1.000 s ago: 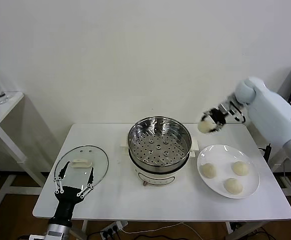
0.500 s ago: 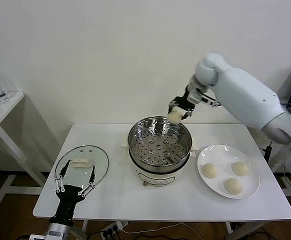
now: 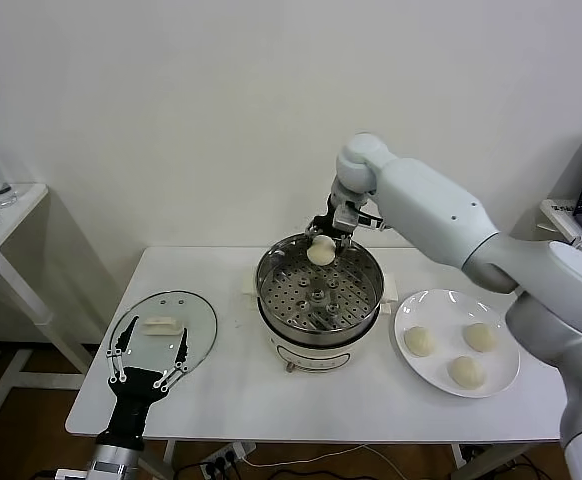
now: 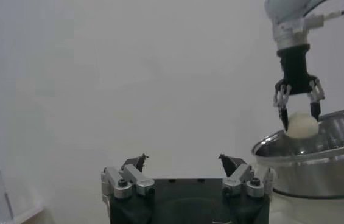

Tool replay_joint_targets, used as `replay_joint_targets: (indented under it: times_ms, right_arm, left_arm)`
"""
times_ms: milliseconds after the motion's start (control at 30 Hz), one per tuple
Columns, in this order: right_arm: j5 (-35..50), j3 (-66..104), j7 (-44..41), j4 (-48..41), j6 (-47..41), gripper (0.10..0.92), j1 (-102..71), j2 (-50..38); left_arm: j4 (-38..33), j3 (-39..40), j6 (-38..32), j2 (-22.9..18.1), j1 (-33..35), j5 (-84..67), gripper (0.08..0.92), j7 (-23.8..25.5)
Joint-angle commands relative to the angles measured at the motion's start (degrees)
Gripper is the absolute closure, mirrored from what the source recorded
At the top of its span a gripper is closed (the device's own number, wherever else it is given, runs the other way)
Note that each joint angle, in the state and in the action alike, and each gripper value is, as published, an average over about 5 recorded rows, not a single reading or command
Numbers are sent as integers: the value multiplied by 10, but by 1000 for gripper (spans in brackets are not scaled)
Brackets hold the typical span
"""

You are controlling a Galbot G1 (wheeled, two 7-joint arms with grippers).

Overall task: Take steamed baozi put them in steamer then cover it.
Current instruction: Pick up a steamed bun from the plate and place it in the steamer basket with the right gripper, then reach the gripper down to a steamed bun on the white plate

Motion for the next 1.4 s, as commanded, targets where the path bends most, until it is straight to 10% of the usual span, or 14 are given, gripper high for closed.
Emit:
replay_joint_targets:
  times_ms: [33,600,1167,1400]
  right_arm:
    - [-38,9,9,-40,8,355,-21,34]
    - [-34,16,9,-47,6,224,-31,39]
    - [450,-143,-142,59,-377,203,155,-220]
    - [515,-234,-126,44,-480,203,160,-302]
  left_arm:
    - [0,-3,-1,0,2,0,177,-1]
    - [-4,-10,-2,-2,3,0,177,-3]
    - [-8,-4,4,0,-1,0,177,-4]
    - [-7,2,4,2,-3,0,177,-5]
